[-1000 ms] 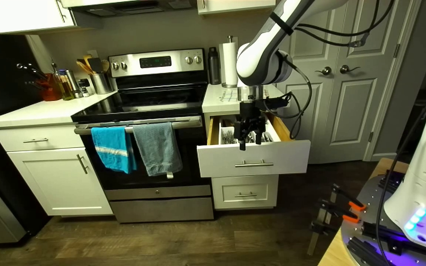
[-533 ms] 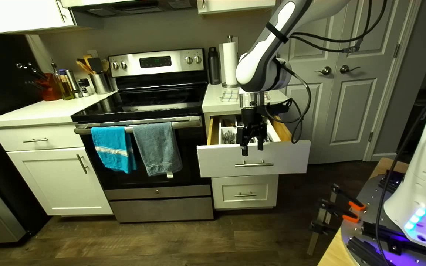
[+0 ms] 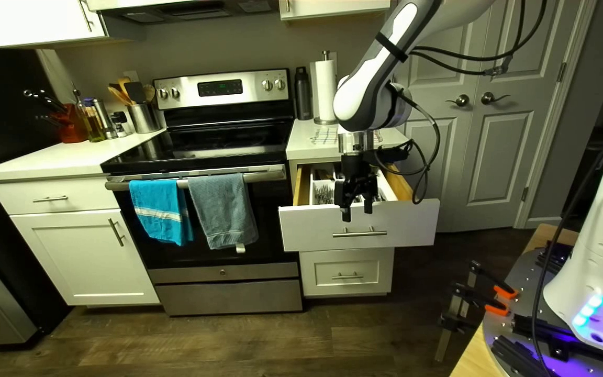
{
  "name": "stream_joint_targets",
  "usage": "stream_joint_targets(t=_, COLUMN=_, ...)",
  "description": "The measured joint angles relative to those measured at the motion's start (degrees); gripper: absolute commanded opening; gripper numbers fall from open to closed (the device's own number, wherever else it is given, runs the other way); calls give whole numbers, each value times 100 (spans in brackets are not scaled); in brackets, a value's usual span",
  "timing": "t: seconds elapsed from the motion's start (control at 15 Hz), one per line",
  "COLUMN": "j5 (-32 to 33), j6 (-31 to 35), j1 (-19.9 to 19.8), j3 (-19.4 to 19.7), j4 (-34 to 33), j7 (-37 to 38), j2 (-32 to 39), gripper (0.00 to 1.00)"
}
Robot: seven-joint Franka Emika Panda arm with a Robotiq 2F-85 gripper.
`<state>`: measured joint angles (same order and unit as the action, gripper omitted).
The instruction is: Close the drawer
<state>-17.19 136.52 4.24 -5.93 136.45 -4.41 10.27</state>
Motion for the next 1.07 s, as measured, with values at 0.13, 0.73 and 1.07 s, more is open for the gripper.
stream_joint_targets(t=0.13, j5=1, j6=117, j1=9, j3=0, j4=-3, j7=0, j2=108, gripper=100)
stream_joint_targets(t=0.73, j5=-12, j6=441, j1=-6, j3=-74, j4=-385, j7=0, j2=673, gripper=100)
stream_joint_targets(t=1.07, j5=132, j6=567, j1=-25, j3=17, j4=-562, j7=0, j2=806, gripper=100)
